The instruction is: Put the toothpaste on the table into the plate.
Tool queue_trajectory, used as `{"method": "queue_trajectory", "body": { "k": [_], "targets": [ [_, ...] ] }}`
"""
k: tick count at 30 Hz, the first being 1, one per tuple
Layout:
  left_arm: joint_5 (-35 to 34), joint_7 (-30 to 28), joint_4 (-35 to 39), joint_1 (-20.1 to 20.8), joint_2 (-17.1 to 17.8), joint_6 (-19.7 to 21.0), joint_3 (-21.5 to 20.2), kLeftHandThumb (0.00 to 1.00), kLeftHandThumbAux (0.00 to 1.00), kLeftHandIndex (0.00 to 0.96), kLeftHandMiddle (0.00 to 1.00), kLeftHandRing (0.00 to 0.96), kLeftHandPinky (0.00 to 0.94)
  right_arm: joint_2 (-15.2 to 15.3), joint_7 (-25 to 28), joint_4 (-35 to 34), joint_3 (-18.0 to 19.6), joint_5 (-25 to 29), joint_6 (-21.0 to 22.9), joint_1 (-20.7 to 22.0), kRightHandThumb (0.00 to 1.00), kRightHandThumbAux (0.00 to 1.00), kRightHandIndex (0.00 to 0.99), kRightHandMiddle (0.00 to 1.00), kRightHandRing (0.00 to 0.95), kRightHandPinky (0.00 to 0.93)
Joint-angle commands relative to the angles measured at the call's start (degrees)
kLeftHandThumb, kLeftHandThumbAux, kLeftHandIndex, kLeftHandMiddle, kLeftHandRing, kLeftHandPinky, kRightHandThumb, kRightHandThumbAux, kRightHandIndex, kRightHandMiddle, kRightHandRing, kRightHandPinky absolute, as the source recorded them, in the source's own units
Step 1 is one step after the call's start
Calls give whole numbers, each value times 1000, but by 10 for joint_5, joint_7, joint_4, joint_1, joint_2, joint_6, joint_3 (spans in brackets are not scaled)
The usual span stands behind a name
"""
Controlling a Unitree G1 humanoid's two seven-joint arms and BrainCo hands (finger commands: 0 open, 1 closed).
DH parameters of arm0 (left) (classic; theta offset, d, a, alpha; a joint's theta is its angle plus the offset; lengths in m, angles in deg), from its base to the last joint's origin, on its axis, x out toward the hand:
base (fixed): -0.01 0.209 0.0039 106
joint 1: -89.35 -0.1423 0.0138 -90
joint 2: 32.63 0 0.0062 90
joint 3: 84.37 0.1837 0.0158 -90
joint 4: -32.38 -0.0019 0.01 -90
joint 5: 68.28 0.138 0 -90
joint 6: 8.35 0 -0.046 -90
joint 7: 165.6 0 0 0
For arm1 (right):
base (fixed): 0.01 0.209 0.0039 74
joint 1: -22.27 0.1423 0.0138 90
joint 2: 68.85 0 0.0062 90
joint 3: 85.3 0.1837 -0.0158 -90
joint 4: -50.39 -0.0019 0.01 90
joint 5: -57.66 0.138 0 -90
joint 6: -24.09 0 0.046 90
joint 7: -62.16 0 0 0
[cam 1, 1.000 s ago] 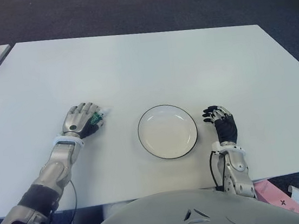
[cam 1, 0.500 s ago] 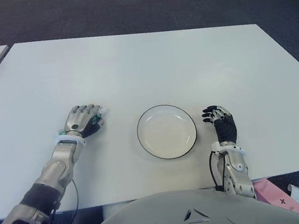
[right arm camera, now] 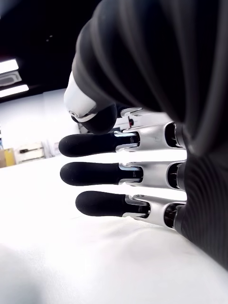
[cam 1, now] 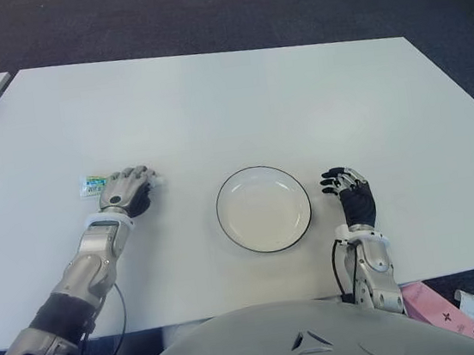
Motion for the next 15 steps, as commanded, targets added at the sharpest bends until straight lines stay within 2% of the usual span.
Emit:
{"method": "queue_trajectory", "body": {
  "k": [1,15],
  "targets": [
    [-20,-37,-22,-26,1,-14,9,743,690,444,823,826,848,-11,-4,22,4,3,20,-8,709,722,429,492,489,502],
    [-45,-40,-31,-22,6,-40,-3,745,697,443,873,867,859,-13,-7,24,5,1,20,-5,709,722,429,493,490,503]
  ]
}}
